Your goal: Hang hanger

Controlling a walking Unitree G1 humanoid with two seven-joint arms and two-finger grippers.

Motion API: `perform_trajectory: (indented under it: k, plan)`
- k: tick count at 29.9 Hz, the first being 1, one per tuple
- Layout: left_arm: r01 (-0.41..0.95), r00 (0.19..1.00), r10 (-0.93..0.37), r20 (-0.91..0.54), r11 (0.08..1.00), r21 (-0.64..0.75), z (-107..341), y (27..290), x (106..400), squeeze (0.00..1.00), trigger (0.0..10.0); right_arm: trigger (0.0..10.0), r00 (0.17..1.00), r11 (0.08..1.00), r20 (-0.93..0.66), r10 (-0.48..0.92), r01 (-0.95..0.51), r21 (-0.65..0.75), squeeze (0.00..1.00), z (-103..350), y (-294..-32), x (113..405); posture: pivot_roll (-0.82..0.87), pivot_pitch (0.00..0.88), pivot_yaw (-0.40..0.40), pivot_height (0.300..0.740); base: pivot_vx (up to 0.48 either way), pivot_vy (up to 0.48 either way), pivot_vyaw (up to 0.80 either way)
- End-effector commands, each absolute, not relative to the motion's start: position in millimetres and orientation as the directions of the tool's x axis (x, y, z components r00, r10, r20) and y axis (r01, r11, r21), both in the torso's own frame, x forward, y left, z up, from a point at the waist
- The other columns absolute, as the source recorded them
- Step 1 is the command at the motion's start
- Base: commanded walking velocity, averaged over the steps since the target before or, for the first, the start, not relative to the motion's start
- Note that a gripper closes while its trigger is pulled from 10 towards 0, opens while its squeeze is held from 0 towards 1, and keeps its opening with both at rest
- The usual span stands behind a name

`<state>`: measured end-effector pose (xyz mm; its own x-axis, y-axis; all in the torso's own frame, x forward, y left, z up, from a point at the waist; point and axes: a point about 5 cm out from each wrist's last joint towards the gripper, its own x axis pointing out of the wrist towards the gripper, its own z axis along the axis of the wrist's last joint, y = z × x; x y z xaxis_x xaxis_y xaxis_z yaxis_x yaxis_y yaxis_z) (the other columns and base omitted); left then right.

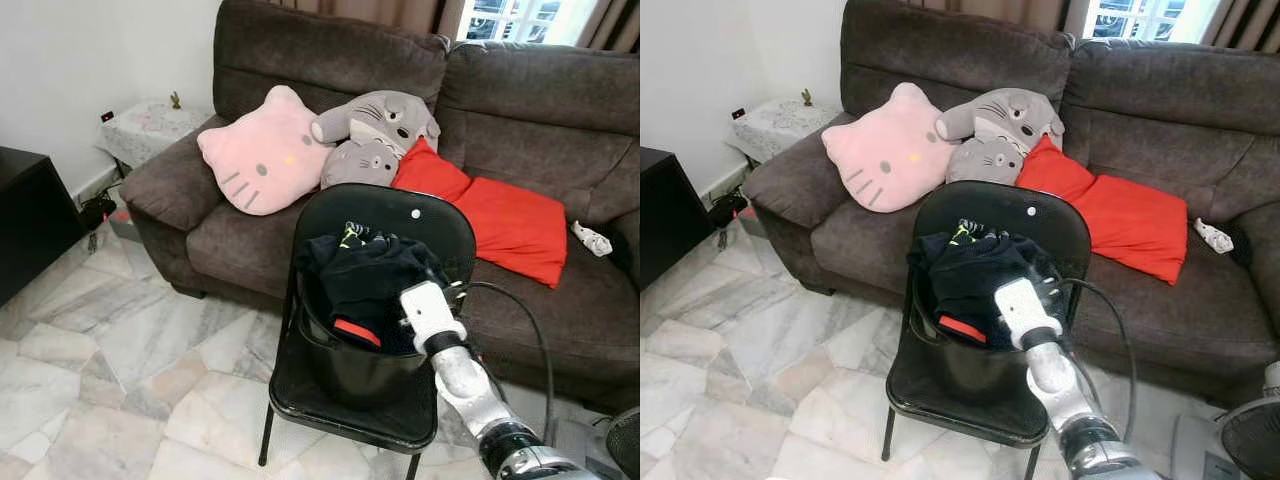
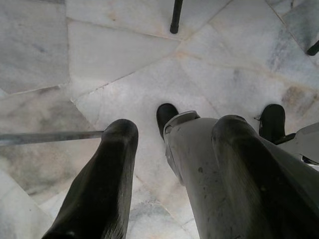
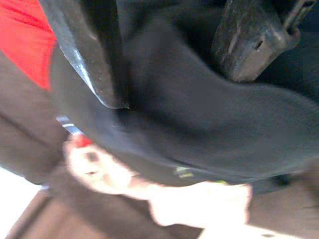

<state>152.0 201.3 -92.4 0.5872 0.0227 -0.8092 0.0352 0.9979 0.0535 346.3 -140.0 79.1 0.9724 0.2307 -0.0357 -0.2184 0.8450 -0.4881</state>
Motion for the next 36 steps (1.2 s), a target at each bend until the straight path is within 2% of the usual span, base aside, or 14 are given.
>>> perform_trajectory:
  k: [1,9,19,24,29,31,34,36]
  plan:
    - [0.042,0.568,0.024,-0.823,0.997,0.059,-95,201,146,0.00,10.0,10.0,0.963,0.836,-0.062,0.264,-0.260,-0.483,0.00,78,-135,347,0.03,0.053,-0.029,0.740,0.000,0.000,0.00]
    - [0.047,0.578,0.026,-0.816,0.997,0.066,-94,202,148,0.00,10.0,10.0,0.967,0.817,-0.073,0.246,-0.247,-0.521,0.00,80,-134,350,0.05,0.070,-0.027,0.740,0.000,0.000,0.00]
    - [0.047,0.580,0.035,-0.814,0.996,0.076,-93,204,149,0.00,10.0,10.0,0.991,0.828,0.112,0.070,0.005,-0.560,0.00,105,-153,361,0.06,0.069,-0.022,0.740,0.000,0.000,0.00]
    - [0.052,0.580,0.033,-0.814,0.996,0.077,-93,204,149,0.00,10.0,10.0,0.991,0.819,0.123,0.049,0.031,-0.573,0.00,105,-157,360,0.06,0.066,-0.022,0.740,0.000,0.000,0.00]
    - [0.054,0.581,0.033,-0.813,0.995,0.079,-93,205,148,0.00,10.0,10.0,0.976,0.784,0.206,0.069,0.074,-0.616,0.00,115,-156,362,0.05,0.060,-0.022,0.740,0.000,0.000,0.00]
    - [0.055,0.581,0.033,-0.814,0.995,0.080,-93,204,148,0.00,10.0,10.0,0.973,0.789,0.209,0.092,0.057,-0.611,0.00,117,-153,362,0.05,0.060,-0.021,0.740,0.000,0.000,0.00]
    - [0.057,0.579,0.032,-0.815,0.995,0.080,-94,205,148,0.00,10.0,10.0,0.983,0.855,0.046,0.175,-0.129,-0.503,0.00,102,-141,361,0.05,0.059,-0.020,0.740,0.000,0.000,0.00]
    - [0.060,0.578,0.031,-0.815,0.995,0.080,-94,205,147,0.00,10.0,10.0,0.968,0.835,-0.117,0.223,-0.252,-0.489,0.00,83,-134,356,0.05,0.060,-0.021,0.740,0.000,0.000,0.00]
